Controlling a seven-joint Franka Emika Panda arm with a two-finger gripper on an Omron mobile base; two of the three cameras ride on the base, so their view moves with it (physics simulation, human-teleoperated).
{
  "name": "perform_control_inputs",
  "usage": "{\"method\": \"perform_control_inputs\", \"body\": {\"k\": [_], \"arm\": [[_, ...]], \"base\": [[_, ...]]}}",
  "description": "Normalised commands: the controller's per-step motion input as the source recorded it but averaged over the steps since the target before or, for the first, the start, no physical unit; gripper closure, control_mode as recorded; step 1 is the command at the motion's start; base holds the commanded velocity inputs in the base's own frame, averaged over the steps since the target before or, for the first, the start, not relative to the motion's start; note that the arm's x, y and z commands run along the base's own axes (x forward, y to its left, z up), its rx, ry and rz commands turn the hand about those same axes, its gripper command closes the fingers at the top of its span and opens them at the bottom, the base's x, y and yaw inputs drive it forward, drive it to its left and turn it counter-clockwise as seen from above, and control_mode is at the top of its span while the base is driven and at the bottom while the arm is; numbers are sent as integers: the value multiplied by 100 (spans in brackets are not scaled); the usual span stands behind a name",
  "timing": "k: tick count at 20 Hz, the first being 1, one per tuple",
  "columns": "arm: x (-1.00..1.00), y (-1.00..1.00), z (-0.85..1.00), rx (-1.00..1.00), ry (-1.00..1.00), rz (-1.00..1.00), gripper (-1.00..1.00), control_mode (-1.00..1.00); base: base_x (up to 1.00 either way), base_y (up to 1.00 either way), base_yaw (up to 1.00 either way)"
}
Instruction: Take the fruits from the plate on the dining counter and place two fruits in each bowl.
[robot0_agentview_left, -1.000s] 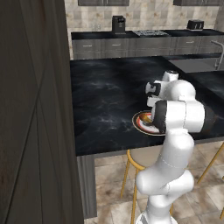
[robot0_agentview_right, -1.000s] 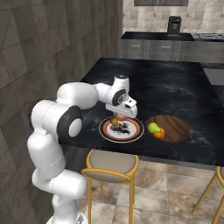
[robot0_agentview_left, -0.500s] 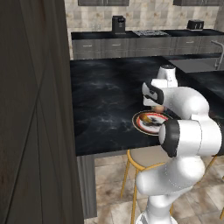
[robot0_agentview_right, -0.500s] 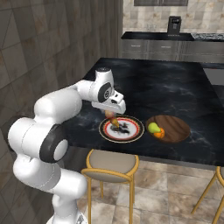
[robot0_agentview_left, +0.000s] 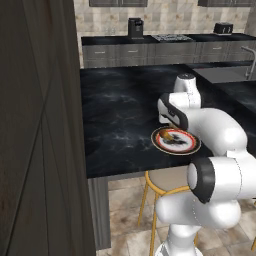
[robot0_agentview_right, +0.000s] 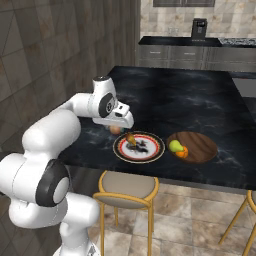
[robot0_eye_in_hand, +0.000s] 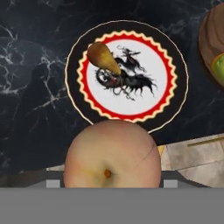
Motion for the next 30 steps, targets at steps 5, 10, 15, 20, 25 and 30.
{"method": "perform_control_inputs", "body": {"k": [5,10,15,20,25,30], "arm": [[-2,0,4,0,0,2,100,-100],[-6,0,0,0,0,0,100,100],[0,0,0,0,0,0,100,100],[0,0,0,0,0,0,100,100],[0,0,0,0,0,0,100,100],[0,0,0,0,0,0,100,100]], "base": [[0,0,0],[-17,-3,0],[-65,-40,-36],[-26,-10,-57],[0,-16,-38],[37,-88,-9]]}}
